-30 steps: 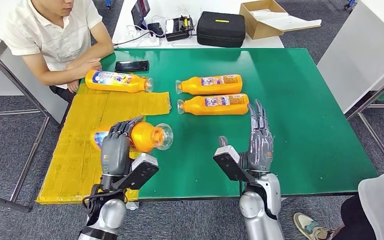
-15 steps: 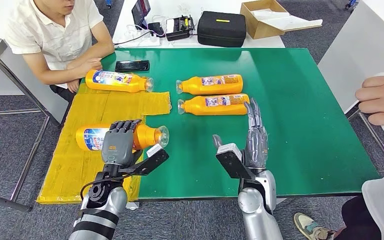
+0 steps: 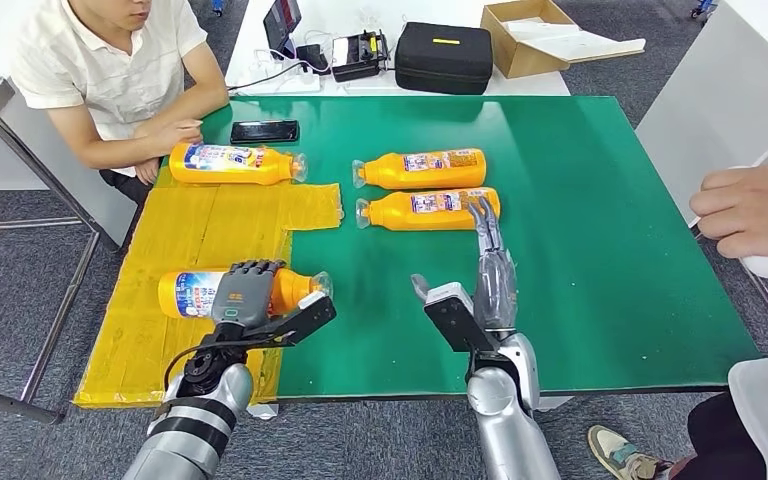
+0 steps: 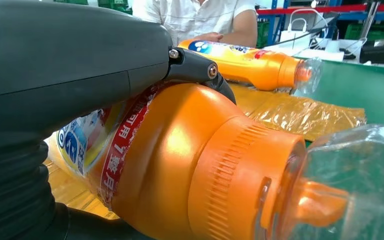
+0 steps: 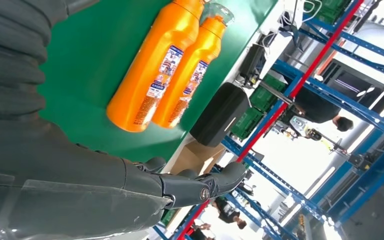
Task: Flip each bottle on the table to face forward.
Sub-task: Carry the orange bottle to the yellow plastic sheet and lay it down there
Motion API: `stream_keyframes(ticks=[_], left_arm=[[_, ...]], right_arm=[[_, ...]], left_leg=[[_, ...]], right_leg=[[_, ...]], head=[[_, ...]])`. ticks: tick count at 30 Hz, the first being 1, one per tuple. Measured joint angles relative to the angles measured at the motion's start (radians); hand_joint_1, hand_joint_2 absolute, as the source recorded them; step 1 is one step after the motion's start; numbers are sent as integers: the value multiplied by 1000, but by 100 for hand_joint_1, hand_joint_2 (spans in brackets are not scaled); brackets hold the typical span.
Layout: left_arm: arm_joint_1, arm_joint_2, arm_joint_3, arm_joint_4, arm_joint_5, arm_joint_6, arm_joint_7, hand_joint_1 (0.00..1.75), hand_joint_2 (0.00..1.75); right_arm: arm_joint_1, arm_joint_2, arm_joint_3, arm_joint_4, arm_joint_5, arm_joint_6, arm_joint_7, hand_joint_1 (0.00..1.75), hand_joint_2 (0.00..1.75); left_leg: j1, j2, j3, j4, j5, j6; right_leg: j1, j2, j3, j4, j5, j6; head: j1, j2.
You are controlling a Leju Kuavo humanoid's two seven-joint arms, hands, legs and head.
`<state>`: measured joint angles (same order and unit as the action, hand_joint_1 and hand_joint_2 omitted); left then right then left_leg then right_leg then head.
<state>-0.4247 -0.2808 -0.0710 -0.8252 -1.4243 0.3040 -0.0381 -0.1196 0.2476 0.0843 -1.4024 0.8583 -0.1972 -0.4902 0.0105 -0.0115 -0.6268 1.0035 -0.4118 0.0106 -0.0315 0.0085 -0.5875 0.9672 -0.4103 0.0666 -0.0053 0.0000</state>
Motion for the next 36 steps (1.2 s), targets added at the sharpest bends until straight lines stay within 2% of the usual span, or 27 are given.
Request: stream_keyframes(ticks=[10,16,17,18,20,21,22,32,36], left_arm=[[-23,2,6,44,-10,-12,3,175,175],[-55,11,10,108,-70,-33,43,172,175],[-62,12,13,124,-73,-31,44,152,175],[-69,14,17,137,-75,-28,44,121,175],[-79,15,23,159,-80,-21,44,36,175],[-82,15,26,167,-84,-19,45,13,175],[-85,16,27,175,-87,-20,45,0,175],[-159,16,51,271,-81,-139,28,0,175],[-180,16,62,305,-71,-146,8,0,175]], right_arm=[[-5,0,0,24,-4,0,-3,0,175],[-19,-1,2,49,-20,7,-13,0,175],[-23,-1,3,56,-22,8,-16,0,175],[-25,-1,5,61,-24,8,-18,0,175],[-28,-2,8,69,-27,10,-21,0,175],[-28,-2,8,72,-29,11,-21,0,175],[-28,-2,9,75,-31,12,-21,0,175],[-66,-3,13,134,-60,22,-38,0,175],[-88,-5,12,168,-68,20,-44,0,175]], left_leg=[[0,0,0,0,0,0],[0,0,0,0,0,0],[0,0,0,0,0,0],[0,0,0,0,0,0],[0,0,0,0,0,0],[0,0,0,0,0,0],[0,0,0,0,0,0],[0,-4,4,0,0,0],[0,-5,7,0,0,0]], right_leg=[[0,0,0,0,0,0],[0,0,0,0,0,0],[0,0,0,0,0,0],[0,0,0,0,0,0],[0,0,0,0,0,0],[0,0,0,0,0,0],[0,0,0,0,0,0],[0,-3,6,0,0,0],[0,-4,8,0,0,0]], head=[[0,0],[0,0],[0,0],[0,0],[0,0],[0,0],[0,0],[0,0],[0,0]])
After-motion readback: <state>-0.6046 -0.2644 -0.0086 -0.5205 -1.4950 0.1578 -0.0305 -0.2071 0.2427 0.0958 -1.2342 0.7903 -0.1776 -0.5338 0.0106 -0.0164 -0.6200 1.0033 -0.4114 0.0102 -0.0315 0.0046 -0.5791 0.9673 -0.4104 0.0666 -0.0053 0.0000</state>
